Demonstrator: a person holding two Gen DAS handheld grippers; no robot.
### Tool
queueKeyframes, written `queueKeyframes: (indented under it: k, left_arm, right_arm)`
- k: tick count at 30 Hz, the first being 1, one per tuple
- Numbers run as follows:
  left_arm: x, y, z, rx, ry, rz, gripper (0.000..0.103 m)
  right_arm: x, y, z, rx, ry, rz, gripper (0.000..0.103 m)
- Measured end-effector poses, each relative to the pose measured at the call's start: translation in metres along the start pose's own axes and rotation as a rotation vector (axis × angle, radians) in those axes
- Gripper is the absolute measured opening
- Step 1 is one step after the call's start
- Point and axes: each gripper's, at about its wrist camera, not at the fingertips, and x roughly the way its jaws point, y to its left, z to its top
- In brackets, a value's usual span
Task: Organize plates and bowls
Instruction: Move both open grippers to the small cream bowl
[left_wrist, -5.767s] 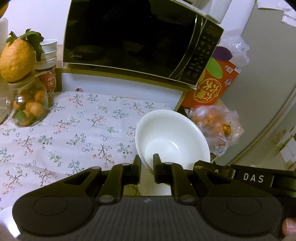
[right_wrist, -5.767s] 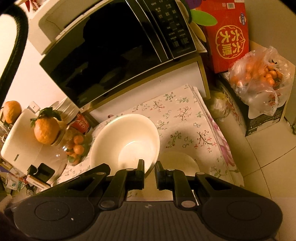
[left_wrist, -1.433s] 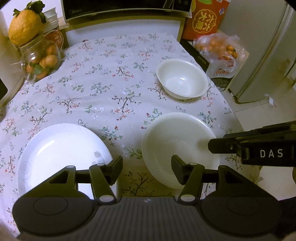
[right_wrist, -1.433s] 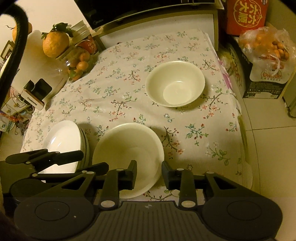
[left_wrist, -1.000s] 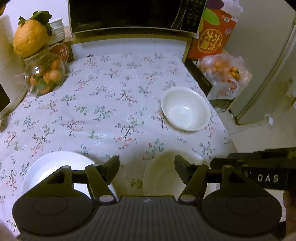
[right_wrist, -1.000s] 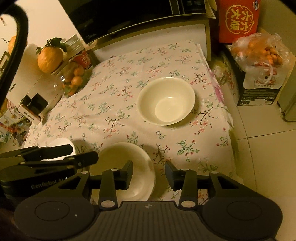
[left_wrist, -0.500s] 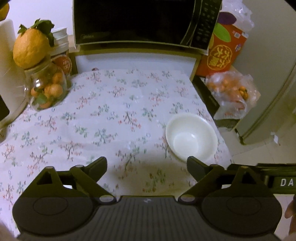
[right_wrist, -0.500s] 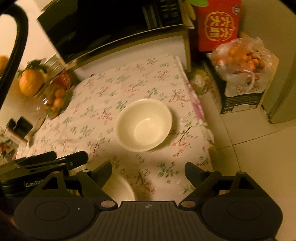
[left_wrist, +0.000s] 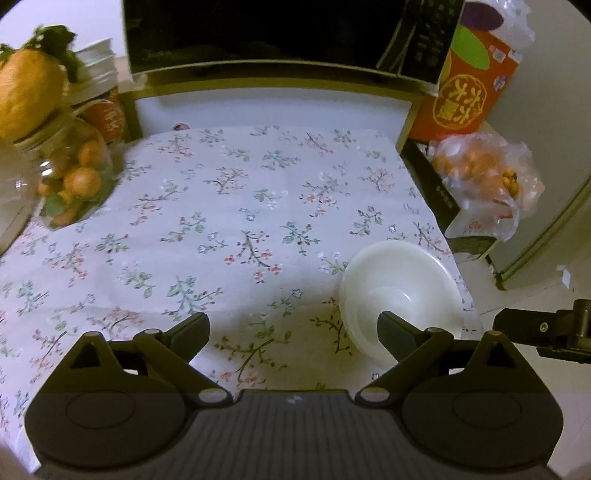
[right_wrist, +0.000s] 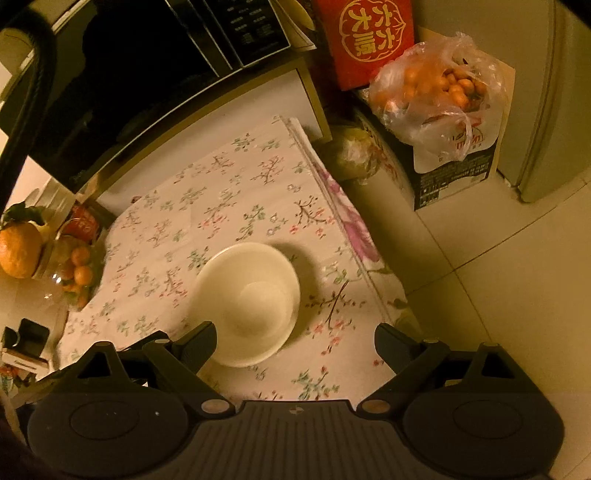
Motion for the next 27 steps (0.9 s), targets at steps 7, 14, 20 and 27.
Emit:
queueKeyframes:
  k: [7, 14, 20, 27]
  left_arm:
    - [0.020, -0.002, 0.008, 0.012, 0.008, 0.012, 0.096]
    - [0.035, -0.008, 0.015, 0.031, 0.002, 0.018, 0.095]
    - [0.044, -0.006, 0.014, 0.045, 0.015, 0.032, 0.093]
    - [0.048, -0.004, 0.016, 0.046, 0.019, 0.039, 0.091]
  right_arm:
    - [0.019, -0.008, 0.006, 0.006, 0.029, -0.017, 0.090]
    - [0.033, -0.003, 0.014, -0.016, 0.032, -0.041, 0.089]
    - [0.043, 0.000, 0.018, -0.041, 0.040, -0.051, 0.085]
    - [0.047, 0.002, 0.021, -0.052, 0.040, -0.060, 0.080]
